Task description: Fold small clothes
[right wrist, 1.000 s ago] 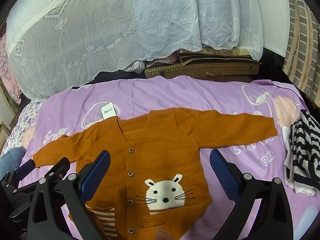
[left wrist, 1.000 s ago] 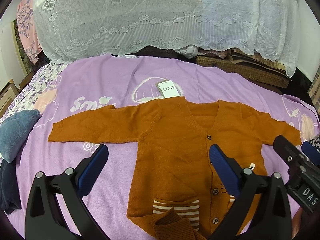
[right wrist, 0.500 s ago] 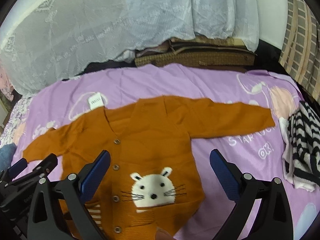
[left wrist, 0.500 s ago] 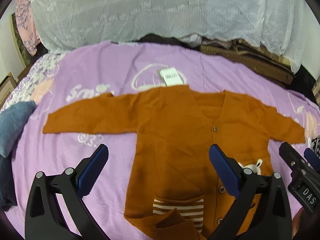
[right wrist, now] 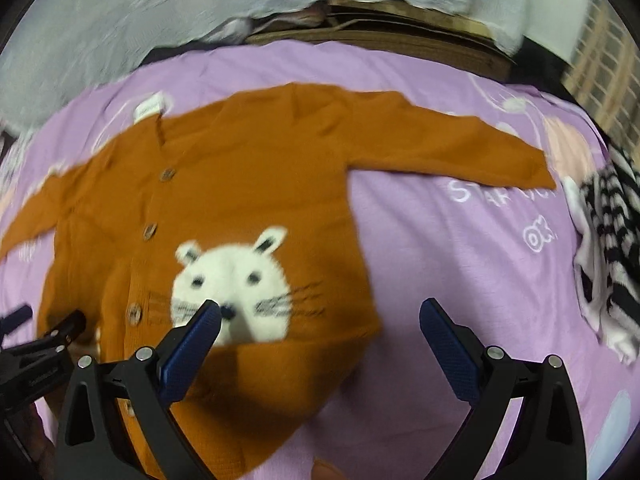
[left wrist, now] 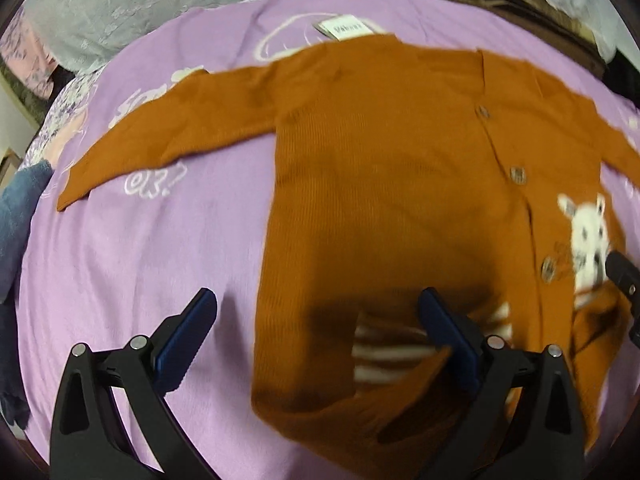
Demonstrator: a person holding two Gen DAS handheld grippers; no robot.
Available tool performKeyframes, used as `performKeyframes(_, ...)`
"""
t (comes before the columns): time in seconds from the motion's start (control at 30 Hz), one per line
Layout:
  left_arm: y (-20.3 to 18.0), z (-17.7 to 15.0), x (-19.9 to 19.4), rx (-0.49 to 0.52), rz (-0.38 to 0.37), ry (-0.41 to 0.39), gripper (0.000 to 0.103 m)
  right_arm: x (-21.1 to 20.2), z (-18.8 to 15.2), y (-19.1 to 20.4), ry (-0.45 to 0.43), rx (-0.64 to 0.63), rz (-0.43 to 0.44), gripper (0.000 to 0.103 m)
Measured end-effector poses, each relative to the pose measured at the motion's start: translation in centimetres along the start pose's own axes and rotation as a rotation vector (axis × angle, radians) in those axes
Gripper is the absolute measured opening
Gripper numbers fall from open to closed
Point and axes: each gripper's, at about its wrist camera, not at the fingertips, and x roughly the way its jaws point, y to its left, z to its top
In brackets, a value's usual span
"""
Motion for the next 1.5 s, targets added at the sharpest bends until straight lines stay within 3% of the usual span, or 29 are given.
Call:
performKeyframes(0.17, 0.7, -3.2, -1.5, 0.083, 0.007, -0.045, 0.099, -0.5, -3.2, -1.0, 0.032, -0.143, -0.093, 0.100)
performKeyframes(0.33, 3.6, -7.0, -4.2, 0.093, -0.080, -0.089, 0.099, -3.2, -7.2, -5.7, 0.041, -0.105, -0.153, 0.100)
performKeyframes(0.4, 4.4, -8.2, -5.9, 0.093, -0.077, -0.133, 0.099, -4.4, -7.9, -6.4, 0.015, -0.103, -0.177, 0.100)
performKeyframes(0.47, 4.6, -8.6, -6.9, 0.108, -0.050, -0.154, 0.099, -5.6, -7.8, -6.3, -0.027, -0.095, -0.154, 0.100)
performKeyframes(0.6, 3.7, -7.9, -7.9, 0.105, -0.070, -0.174, 0.099, -7.3, -5.7, -3.9, -0.117, -0.072, -0.029, 0.100)
performKeyframes(0.67, 2.9, -7.6, -7.7, 0.108, -0.077, -0.170, 0.099, -6.3, -5.0, -2.0, -0.100, -0.096, 0.007, 0.100)
performKeyframes(0.83, 1.8, -9.0, -4.4, 0.181, 0.007, -0.083, 0.099, -2.8, -7.4, -1.6, 0.016, -0.178, -0.087, 0.100)
performKeyframes(1.0, 4.0, -9.1, -4.1, 0.101, -0.109, -0.061, 0.099, -2.6, -10.3, -5.2, -0.090, -0.054, 0.094, 0.100)
performKeyframes(1.07, 4.4, -8.7, -4.2, 0.069, -0.141, -0.061, 0.099, -2.6, -10.2, -5.2, -0.093, -0.049, 0.101, 0.100)
performKeyframes(1.17, 4.4, -8.6, -4.7, 0.063, -0.131, -0.078, 0.099, -2.6, -9.9, -5.1, -0.094, -0.049, 0.101, 0.100)
performKeyframes(1.37, 5.6, -6.9, -8.1, 0.040, -0.146, -0.192, 0.099, -5.4, -7.4, -5.9, -0.177, 0.004, 0.199, 0.100)
performKeyframes(1.5, 4.0, -5.3, -7.4, 0.070, -0.159, -0.171, 0.099, -5.2, -6.4, -3.8, -0.186, -0.063, 0.198, 0.096)
